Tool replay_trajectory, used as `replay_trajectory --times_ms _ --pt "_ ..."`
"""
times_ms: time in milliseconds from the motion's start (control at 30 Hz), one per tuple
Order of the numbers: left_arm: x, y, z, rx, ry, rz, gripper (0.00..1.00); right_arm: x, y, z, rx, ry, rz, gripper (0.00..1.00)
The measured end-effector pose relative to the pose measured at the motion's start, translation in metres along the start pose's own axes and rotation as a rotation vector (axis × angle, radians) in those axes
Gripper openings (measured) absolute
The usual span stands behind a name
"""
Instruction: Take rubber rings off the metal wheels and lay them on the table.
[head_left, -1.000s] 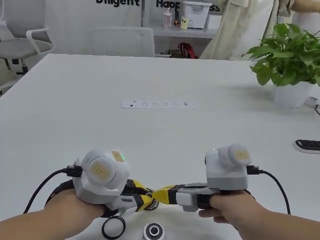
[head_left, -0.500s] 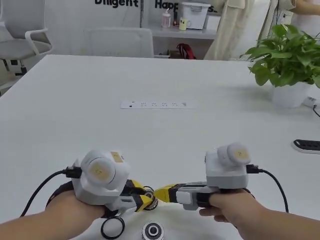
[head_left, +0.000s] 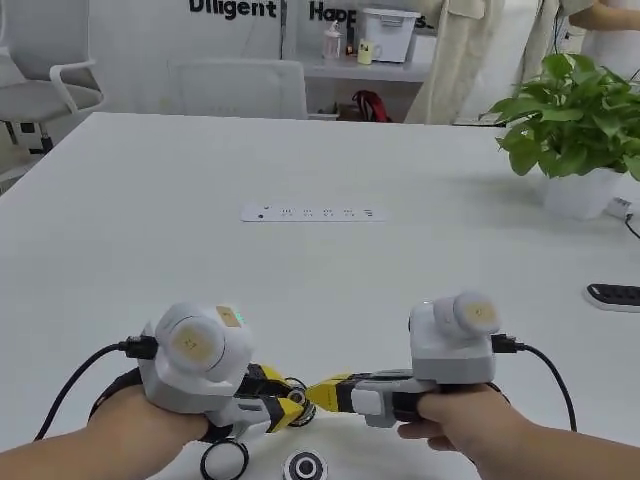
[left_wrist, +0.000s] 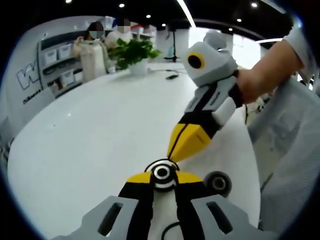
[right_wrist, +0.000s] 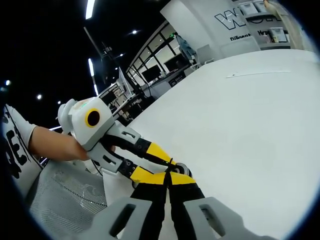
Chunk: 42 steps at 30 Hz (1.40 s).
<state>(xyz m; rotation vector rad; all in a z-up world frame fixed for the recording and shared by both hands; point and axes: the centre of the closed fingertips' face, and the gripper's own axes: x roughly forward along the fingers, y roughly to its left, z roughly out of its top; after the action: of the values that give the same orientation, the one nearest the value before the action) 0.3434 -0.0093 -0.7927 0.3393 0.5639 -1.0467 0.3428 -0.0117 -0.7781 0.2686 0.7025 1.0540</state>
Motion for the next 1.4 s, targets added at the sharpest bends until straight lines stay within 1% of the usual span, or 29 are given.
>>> replay_trajectory --times_ms 400,567,667,733,967,1167,1400 --pt "-0.008 0.0 0.005 -0.019 -0.029 -0.007 0.2 0.001 0.001 -0.001 0.0 0.001 0.006 0.0" --pt "-0.013 -0.003 0.012 -0.018 -0.051 -0.011 0.23 0.0 0.002 0.0 -0.002 0.0 0.006 0.0" --pt "-0.016 -0.001 0.017 -0.025 -0.071 -0.005 0.27 0.0 0.001 0.0 -0.002 -0.001 0.004 0.0" --pt "-0.018 -0.001 0.019 -0.026 -0.079 -0.003 0.27 0.0 0.001 0.0 -0.001 -0.002 0.004 0.0" --pt "-0.024 -0.001 0.02 -0.025 -0.09 0.002 0.3 0.0 0.001 0.001 -0.001 -0.003 0.006 0.0" --pt "-0.031 0.001 0.027 -0.026 -0.125 0.011 0.31 0.0 0.002 0.001 -0.002 -0.003 0.007 0.0" --pt "-0.035 0.0 0.028 -0.01 -0.131 0.014 0.35 -0.001 0.003 0.002 -0.011 -0.003 0.007 0.0"
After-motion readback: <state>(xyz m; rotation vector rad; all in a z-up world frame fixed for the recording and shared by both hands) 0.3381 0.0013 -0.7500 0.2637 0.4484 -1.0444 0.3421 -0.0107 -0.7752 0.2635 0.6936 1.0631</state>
